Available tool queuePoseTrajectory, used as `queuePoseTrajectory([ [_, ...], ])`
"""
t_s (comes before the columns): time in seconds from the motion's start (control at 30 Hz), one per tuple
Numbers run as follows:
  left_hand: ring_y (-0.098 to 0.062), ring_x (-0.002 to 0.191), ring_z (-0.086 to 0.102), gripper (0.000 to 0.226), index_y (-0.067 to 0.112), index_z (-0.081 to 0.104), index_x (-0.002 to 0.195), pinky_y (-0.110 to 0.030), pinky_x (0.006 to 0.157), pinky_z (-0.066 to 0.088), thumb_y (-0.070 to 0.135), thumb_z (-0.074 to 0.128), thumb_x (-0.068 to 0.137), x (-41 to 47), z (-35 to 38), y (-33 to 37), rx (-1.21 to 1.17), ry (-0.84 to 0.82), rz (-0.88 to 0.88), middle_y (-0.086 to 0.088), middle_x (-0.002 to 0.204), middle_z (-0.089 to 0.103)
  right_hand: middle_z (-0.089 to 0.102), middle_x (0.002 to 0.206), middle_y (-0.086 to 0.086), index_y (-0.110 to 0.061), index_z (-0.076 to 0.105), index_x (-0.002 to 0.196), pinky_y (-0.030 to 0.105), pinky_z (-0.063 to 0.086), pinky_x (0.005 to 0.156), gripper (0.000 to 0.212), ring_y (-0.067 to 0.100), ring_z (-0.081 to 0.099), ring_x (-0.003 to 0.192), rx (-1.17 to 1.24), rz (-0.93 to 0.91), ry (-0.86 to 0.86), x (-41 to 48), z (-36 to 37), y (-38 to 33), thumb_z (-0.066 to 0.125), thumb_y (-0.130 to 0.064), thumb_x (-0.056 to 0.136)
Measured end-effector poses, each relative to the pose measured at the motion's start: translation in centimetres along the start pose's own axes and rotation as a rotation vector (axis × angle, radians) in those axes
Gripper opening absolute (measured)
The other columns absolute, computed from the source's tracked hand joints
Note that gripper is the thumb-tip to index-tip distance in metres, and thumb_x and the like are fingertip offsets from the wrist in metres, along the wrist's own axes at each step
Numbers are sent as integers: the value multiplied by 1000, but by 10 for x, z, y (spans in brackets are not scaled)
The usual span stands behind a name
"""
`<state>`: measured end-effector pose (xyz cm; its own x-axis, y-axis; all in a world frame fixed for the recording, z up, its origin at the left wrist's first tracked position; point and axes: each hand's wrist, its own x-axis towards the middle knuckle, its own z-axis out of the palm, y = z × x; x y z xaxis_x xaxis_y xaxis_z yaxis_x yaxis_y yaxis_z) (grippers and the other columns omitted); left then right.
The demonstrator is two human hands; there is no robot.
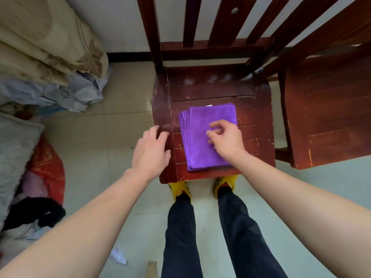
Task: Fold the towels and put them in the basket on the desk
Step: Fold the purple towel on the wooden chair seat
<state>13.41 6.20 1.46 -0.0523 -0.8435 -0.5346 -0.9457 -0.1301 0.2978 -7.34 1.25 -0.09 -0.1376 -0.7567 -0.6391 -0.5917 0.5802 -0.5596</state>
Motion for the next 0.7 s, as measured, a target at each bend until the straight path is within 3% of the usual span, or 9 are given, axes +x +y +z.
queuePoseTrajectory([
  [0.07,-32,138,28,54,15,45,136,-44,107,34,28,61,86,13,2,25,18,43,143,-14,152,29,67,65,2,-27,61,75,39,56,63,17,18,67,60,86,42,126,15,-20,2,61,-11,82],
  [0.13,-32,145,15,66,20,37,143,-44,112,29,33,63,85,27,11,51,101,1,268,-15,158,16,68,70,4,-24,60,72,31,51,53,21,14,63,54,172,95,126,32,-32,0,59,-6,82],
  [0.2,-33,148,1,88,24,17,151,-44,117,20,43,67,81,39,23,66,237,-83,309,-14,161,-2,66,73,2,-21,61,79,22,46,47,20,11,61,54,236,152,15,50,-35,-6,57,-2,85],
  [0.33,-35,147,-13,113,24,-5,153,-49,118,15,50,73,74,49,45,70,377,-174,273,-16,158,-18,68,83,0,-17,59,107,22,53,56,25,11,68,68,461,253,-105,84,-50,-12,59,-1,87],
  [0.43,-35,146,-15,116,25,-7,152,-50,118,15,50,74,73,49,44,71,394,-202,263,-15,158,-21,68,89,2,-16,59,109,24,55,63,24,12,68,75,537,222,-29,92,-63,-13,58,-3,89],
  [0.57,-33,147,-10,109,27,-2,153,-49,118,16,51,71,75,52,34,79,388,-234,227,-13,159,-17,65,71,2,-17,62,81,18,45,45,19,5,62,55,485,138,113,59,-68,-2,56,-1,88],
  [0.7,-32,148,-10,108,30,-5,152,-49,116,20,48,70,77,53,29,80,416,-249,218,-11,159,-18,70,79,6,-10,68,87,17,47,46,12,11,67,64,421,287,-135,3,-60,50,58,-3,90],
])
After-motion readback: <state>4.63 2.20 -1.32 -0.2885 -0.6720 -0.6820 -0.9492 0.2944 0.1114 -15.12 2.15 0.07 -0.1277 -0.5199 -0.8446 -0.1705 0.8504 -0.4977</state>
